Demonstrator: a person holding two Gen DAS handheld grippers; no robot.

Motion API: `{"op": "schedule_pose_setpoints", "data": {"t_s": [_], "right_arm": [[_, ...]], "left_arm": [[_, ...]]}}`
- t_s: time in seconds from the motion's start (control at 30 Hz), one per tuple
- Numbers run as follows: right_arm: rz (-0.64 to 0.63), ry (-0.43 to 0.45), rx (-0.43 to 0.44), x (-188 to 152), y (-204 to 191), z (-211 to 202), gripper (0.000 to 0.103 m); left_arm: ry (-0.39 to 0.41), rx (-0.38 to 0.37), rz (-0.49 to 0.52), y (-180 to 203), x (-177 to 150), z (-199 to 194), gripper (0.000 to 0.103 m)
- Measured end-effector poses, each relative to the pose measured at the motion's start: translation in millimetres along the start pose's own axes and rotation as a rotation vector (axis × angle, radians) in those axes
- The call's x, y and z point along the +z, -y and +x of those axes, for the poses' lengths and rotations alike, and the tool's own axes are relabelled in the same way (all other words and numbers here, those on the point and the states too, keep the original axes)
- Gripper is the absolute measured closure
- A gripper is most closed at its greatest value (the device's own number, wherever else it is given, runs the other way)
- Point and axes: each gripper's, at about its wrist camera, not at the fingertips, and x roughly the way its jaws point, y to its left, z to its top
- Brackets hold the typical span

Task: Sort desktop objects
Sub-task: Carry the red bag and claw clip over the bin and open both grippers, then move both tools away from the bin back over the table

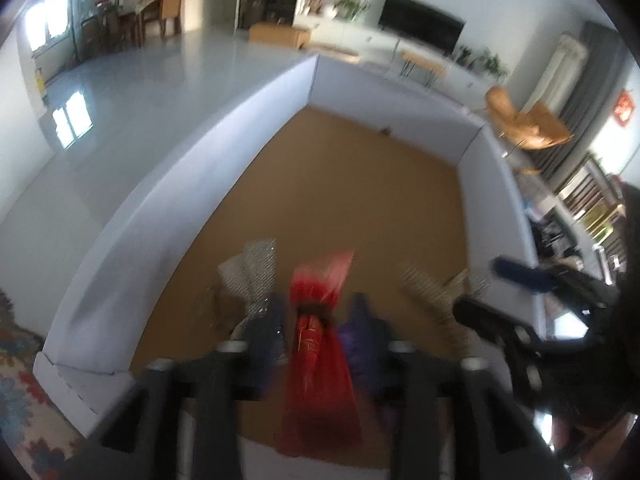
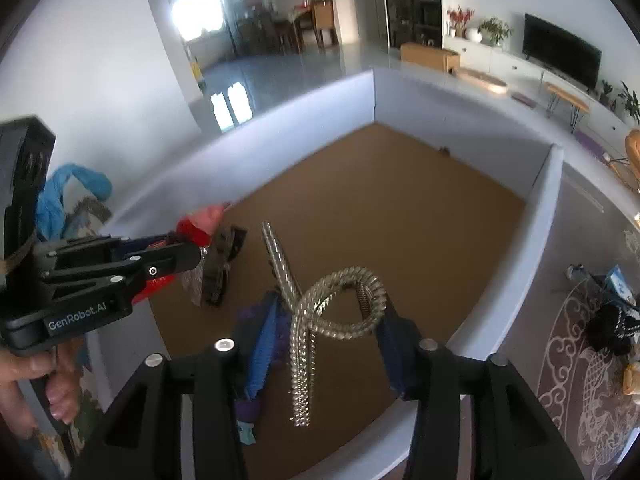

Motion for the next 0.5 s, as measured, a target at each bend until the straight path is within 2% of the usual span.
{"op": "schedule_pose_setpoints", "data": {"t_s": [0.03,0.07,0.2,0.3,0.37,0.5], "right_arm": [[-0.008,0.010,-0.010,-1.0,-1.7,-0.1,0.018],[-0.014,0.030,-0.018,-2.1,-3.3,-3.0,0.013],[-0.019,0.099,-0.033,-6.6,-2.3,-22.2,0.013],[-0.011,0.188,-0.068,-14.2,1.7,-47.3,0.013],[0.008,0.244,-0.087,-23.6,8.4,-65.2,0.007],[0.067,0.316,-0.170,-55.6,44.1,-96.4,0.002]], "left_arm": [[0.002,0.019,-0.006,-1.4,-1.4,1.3,0.016],[0.021,0.035,-0.010,-2.2,-3.7,-1.0,0.005],[0.064,0.052,-0.023,-7.1,-8.1,-8.4,0.005],[0.099,0.041,-0.049,-6.1,-6.7,-16.8,0.005],[0.132,0.042,-0.046,-1.6,-8.0,-24.6,0.005],[0.201,0.063,0.002,17.7,-16.5,-40.9,0.005]]}}
